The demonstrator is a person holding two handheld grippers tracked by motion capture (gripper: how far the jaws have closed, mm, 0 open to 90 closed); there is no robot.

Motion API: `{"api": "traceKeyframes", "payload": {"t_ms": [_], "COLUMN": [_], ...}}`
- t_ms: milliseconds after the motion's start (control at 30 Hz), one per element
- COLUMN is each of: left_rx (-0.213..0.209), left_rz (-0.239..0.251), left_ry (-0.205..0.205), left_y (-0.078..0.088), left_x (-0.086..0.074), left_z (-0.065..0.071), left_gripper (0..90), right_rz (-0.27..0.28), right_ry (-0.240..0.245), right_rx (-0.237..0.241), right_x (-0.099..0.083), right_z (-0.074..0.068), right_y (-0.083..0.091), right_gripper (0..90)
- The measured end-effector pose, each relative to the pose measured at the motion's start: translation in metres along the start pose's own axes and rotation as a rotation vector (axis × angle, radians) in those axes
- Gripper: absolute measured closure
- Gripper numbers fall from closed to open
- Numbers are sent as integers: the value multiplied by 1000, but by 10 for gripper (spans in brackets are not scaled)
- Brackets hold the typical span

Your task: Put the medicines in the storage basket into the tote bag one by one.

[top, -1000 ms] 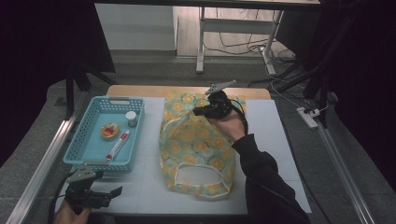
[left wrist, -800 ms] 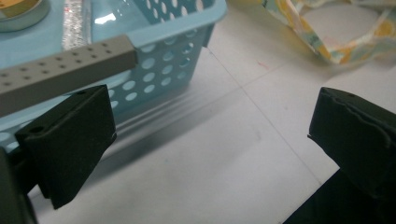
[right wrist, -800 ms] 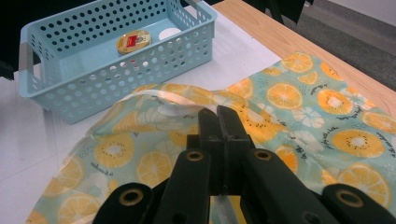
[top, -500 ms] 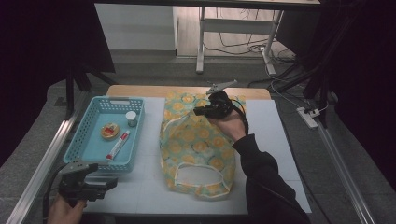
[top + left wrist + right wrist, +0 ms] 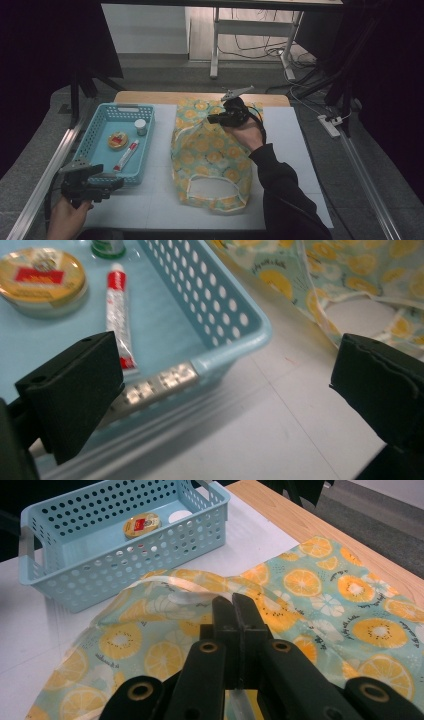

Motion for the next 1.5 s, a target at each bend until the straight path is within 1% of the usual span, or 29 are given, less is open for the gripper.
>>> {"api": "traceKeyframes", "payload": {"t_ms": [100,133,333,367,433,600,667,767,833,900,967,1067,1300,1467,1500], "left_rx": [17,29,64,77,86,97,92,99,96,101,115,123,138,148,149], "left_rz": [-9,-18,-31,-39,-54,-69,-66,-68,-69,-72,-94,-110,-124,-157,-163], "left_ry": [-5,-9,-19,-19,-16,7,12,18,21,18,7,-2,12,1,5], "left_y": [-4,-5,-11,-13,-16,-23,-25,-29,-33,-36,-39,-43,-52,-61,-64], "left_x": [5,7,18,20,23,32,35,40,44,47,50,53,65,72,74], "left_z": [-5,-7,-18,-20,-24,-33,-36,-41,-45,-49,-52,-56,-66,-73,-76], "left_gripper": [2,2,1,2,3,5,6,5,5,6,7,2,0,0,0], "right_rz": [0,0,-2,-2,-3,-4,-4,-5,-6,-6,-9,-9,-11,-13,-13], "right_ry": [2,1,-1,-1,2,3,2,3,3,4,5,8,8,11,12], "right_rx": [-1,-1,-4,-4,-4,-7,-6,-7,-7,-8,-10,-12,-12,-13,-13], "right_x": [0,0,-1,-1,0,0,-1,-1,-1,-2,-2,-2,-3,-4,-4], "right_z": [0,0,1,1,1,1,1,2,2,2,1,2,2,2,2], "right_y": [0,0,0,0,0,-1,-1,-1,-2,-2,-2,-2,-2,-4,-4], "right_gripper": [900,900,900,900,900,900,900,900,900,900,900,900,900,900,900]}}
Point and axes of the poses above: each handheld gripper's, and its own axes: y roughly backward along the jaws, x roughly out of its top, z roughly to its right, the point moved 1 cm from there along -y, roughly forward along the jaws, and after that the axes turned 1 degree about -y, right-handed, at the moved point
